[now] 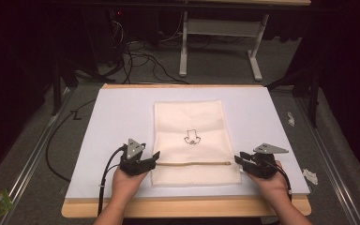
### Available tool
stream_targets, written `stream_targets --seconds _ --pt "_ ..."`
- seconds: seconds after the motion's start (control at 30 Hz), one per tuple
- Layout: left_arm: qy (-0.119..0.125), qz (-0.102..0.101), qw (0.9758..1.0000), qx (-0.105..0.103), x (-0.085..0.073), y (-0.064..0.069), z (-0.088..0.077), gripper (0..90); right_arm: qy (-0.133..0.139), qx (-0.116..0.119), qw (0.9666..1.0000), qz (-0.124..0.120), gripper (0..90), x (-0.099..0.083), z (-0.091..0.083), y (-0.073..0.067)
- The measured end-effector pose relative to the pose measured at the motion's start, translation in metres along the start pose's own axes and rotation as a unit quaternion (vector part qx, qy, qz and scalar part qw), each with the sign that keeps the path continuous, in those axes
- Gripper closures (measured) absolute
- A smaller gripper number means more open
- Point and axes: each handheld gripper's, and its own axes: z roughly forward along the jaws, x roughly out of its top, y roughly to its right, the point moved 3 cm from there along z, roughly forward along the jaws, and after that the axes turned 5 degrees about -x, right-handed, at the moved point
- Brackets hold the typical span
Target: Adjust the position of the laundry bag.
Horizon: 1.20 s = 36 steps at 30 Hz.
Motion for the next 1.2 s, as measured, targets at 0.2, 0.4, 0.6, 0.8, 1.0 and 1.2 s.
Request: stream_targets --seconds 0.2,0.4,0.6,0.8,1.0,1.2 --pt "-0.003 0.007 0.9999 -0.009 0.000 0.007 0.003 33.4 -0.022 0.015 0.9996 0.011 62.4 -0.007 0.004 0.000" --pt "-0.005 0.018 0.9997 -0.013 -0.001 0.013 0.006 32.8 -0.035 0.041 0.9985 0.010 63.7 -0.010 0.007 -0.004" --pt "-0.007 0.018 0.9997 -0.013 -0.002 0.013 0.006 32.5 -0.041 0.064 0.9970 -0.009 68.8 -0.011 0.005 -0.016" --pt "-0.003 0.017 0.9998 -0.012 -0.001 0.012 0.004 32.5 -0.039 0.046 0.9981 -0.014 59.2 -0.010 0.006 -0.018" --pt "-0.002 0.017 0.9998 -0.012 0.000 0.011 0.003 32.6 -0.047 0.048 0.9977 -0.008 59.6 -0.012 0.008 -0.018" --pt "-0.002 0.018 0.9998 -0.012 -0.001 0.012 0.004 32.6 -0.047 0.052 0.9974 -0.016 61.1 -0.013 0.009 -0.018"
